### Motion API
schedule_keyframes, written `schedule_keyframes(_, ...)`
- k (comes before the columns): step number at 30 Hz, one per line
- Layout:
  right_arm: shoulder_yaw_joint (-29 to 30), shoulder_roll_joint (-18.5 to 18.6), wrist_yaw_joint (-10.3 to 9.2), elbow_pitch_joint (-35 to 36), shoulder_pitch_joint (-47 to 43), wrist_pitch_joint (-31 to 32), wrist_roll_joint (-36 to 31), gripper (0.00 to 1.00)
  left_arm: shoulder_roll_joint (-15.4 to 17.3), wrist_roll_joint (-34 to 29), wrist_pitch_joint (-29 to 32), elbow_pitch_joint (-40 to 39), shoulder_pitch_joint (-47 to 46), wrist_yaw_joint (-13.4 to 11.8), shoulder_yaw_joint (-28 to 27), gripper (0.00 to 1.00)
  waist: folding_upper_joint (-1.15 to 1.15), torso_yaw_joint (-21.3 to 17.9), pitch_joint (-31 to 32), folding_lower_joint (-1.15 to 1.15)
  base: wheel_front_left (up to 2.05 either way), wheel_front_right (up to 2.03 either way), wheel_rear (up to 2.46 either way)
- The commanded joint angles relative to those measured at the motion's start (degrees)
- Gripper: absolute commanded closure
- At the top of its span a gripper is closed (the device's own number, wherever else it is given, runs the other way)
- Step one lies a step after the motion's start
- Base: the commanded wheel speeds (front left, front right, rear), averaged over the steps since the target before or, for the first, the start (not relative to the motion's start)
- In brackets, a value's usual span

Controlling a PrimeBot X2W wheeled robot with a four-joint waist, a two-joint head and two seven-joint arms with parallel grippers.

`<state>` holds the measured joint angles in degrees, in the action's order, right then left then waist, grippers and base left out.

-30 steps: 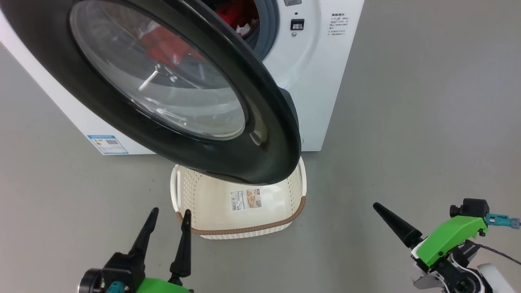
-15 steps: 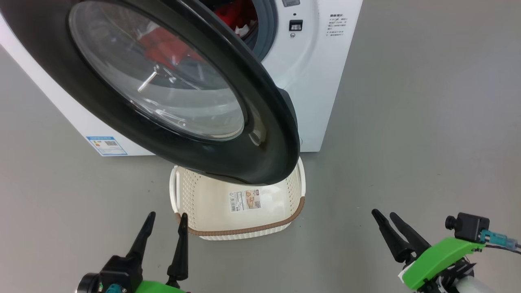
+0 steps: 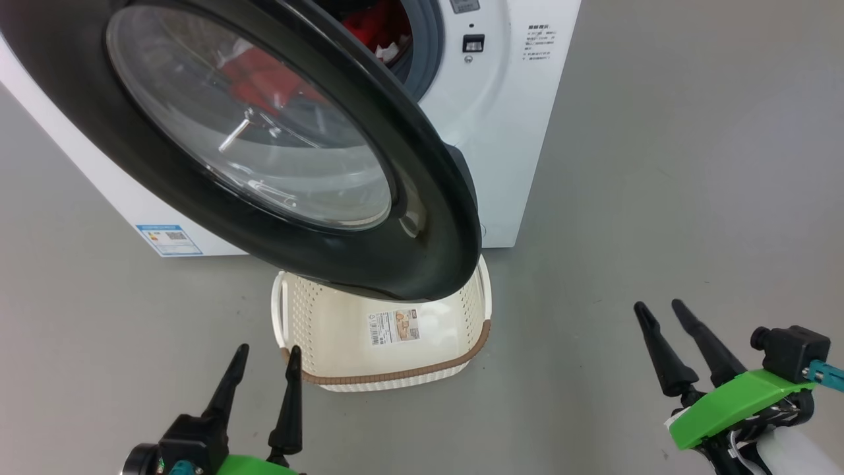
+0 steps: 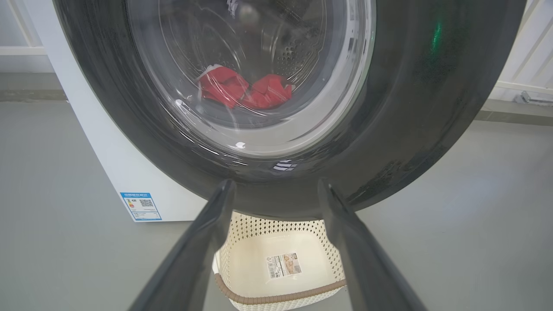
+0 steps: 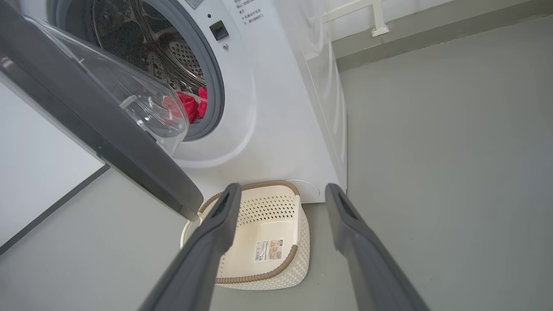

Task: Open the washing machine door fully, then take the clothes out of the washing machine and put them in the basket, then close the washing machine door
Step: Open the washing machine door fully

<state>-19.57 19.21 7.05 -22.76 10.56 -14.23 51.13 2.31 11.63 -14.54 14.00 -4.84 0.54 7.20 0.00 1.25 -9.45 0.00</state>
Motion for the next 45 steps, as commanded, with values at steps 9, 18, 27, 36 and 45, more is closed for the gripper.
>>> schedule_keyframes(9, 10.3, -4.7, 0.44, 6.4, -5.9, -0.8, -16.9, 0.00, 0.6, -0.1, -0.5, -1.2, -0.4, 0.1, -1.9, 0.00, 0.00, 0.3, 0.2, 0.00, 0.00, 0.00, 0.00)
schedule_keyframes(18, 16.7, -8.3, 0.44, 10.4, -9.5, -0.8, -25.1, 0.00, 0.6, -0.1, -0.5, -1.6, 0.0, 0.1, -1.9, 0.00, 0.00, 0.5, 0.5, 0.00, 0.00, 0.00, 0.00)
schedule_keyframes(27, 18.4, -10.2, 0.44, 11.3, -11.8, -0.8, -27.5, 0.00, 0.6, 0.1, -0.5, -2.0, 0.3, 0.2, -1.7, 0.00, 0.00, 0.8, 0.8, 0.00, 0.00, 0.00, 0.00)
schedule_keyframes(36, 18.1, -10.7, 0.44, 11.4, -11.9, -0.8, -28.0, 0.00, 0.6, -0.1, -0.5, -2.1, 0.5, 0.3, -1.7, 0.00, 0.00, 0.7, 0.9, 0.00, 0.00, 0.00, 0.00)
schedule_keyframes(45, 18.3, -10.6, 0.44, 12.0, -11.6, -0.8, -28.1, 0.00, 0.6, -0.2, -0.5, -2.3, 0.4, 0.3, -1.8, 0.00, 0.00, 0.7, 0.7, 0.00, 0.00, 0.00, 0.00)
